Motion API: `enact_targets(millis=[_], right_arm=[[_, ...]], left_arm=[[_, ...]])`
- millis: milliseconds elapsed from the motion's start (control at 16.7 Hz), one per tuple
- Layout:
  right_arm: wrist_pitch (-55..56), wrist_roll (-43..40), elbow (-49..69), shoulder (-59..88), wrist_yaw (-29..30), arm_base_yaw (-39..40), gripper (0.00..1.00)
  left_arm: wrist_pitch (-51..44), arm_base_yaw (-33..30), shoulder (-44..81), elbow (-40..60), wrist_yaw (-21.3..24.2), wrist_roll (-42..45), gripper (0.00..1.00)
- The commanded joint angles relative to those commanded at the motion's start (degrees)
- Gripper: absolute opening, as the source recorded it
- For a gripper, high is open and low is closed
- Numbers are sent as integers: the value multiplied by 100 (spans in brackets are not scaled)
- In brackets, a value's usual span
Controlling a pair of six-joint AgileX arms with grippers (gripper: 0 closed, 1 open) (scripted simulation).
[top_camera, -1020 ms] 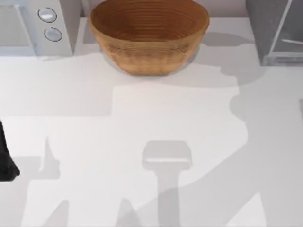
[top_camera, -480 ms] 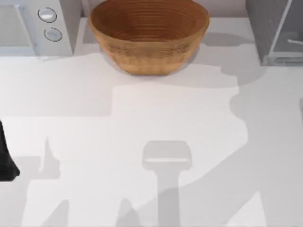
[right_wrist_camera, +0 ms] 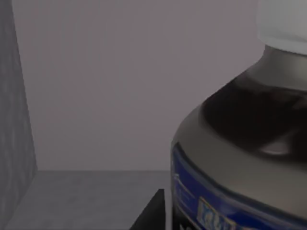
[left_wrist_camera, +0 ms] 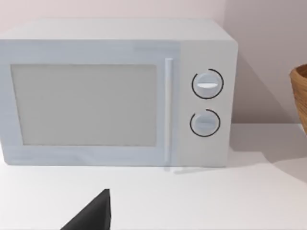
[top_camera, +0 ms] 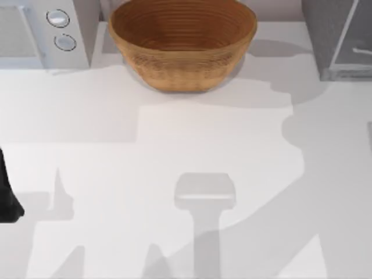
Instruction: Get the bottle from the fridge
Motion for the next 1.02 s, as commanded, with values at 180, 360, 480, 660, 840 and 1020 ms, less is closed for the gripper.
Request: enact_targets(millis=[180,360,480,660,840,1020], right_arm=[[0,0,0,0,0,0,0],[-14,7,3,-28,-2,-17,0],[-167,4,58,-177,-2,-17,0],[-625,11,129,-417,-6,-18,0],[-911,15,244,-651,-11,-18,0],[-920,14,256,-670,-11,-19,0]], left_arm=[[0,0,0,0,0,0,100],[0,0,0,0,0,0,100],[0,0,0,0,0,0,100],[0,0,0,0,0,0,100],[0,0,0,0,0,0,100],[0,0,0,0,0,0,100]])
